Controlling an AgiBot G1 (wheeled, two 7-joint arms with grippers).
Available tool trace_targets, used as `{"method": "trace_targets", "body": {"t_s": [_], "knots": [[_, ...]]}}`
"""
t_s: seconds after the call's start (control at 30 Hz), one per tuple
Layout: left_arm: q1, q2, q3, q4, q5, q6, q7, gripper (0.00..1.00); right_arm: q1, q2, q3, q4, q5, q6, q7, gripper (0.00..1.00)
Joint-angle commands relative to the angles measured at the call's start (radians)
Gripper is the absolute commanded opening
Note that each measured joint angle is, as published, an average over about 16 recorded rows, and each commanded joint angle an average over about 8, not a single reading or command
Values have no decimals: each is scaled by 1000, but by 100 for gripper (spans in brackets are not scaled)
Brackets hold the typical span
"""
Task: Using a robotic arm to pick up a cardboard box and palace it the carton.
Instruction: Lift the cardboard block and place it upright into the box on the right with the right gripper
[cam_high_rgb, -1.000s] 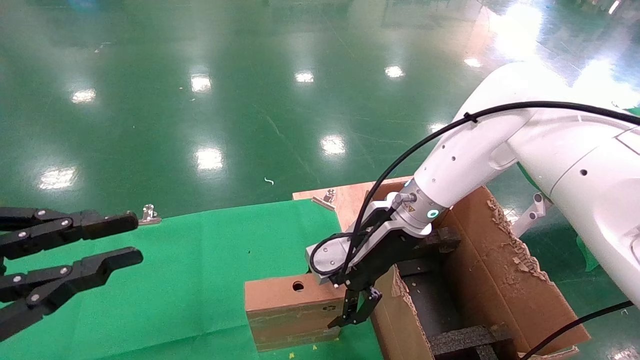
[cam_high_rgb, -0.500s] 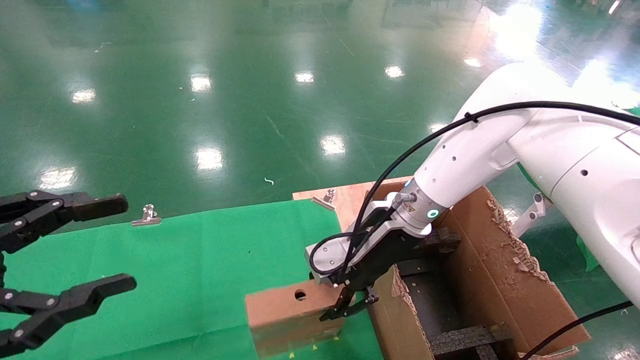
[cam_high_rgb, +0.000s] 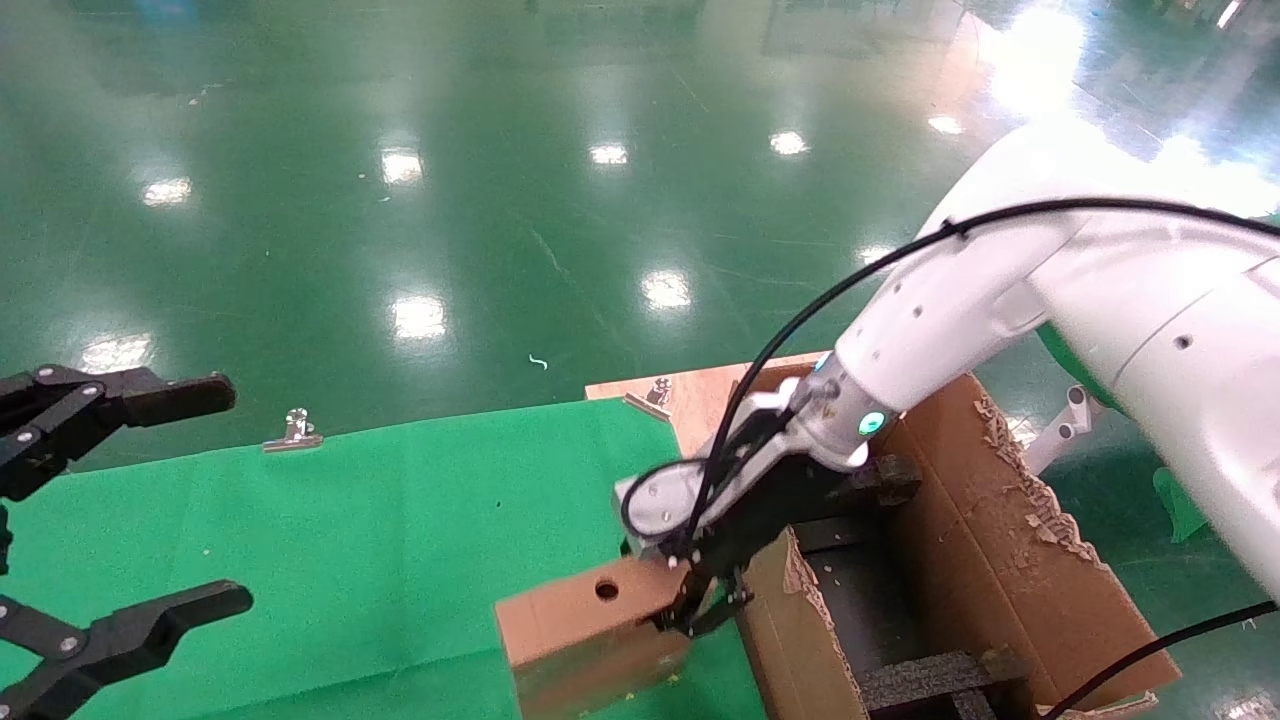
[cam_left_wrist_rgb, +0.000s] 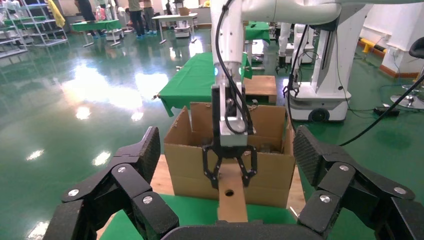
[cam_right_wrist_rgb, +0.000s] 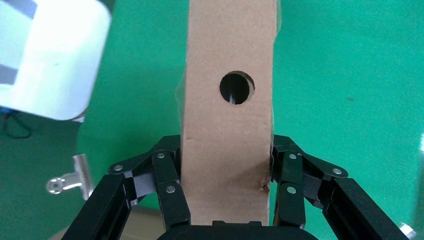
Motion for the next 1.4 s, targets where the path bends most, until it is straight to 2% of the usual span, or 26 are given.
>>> {"method": "trace_targets", "body": {"t_s": [0.03, 0.37, 0.63, 0.87, 1.13, 1.4], "knots": [[0, 0, 0, 0, 0, 0, 0, 100, 12, 7, 5, -2, 12, -1, 4, 0], [0, 0, 0, 0, 0, 0, 0, 100, 272, 84, -20, -29, 79, -23, -7, 0], [0, 0, 0, 0, 0, 0, 0, 100, 385, 159, -130, -39, 147, -26, -2, 0], [0, 0, 0, 0, 0, 0, 0, 100, 486, 304, -256, -7, 166, -29, 41, 0], [0, 0, 0, 0, 0, 0, 0, 100, 610, 500, -417, 93, 145, -24, 117, 0], [0, 0, 0, 0, 0, 0, 0, 100, 643, 616, -523, 164, 110, -5, 157, 0]]}}
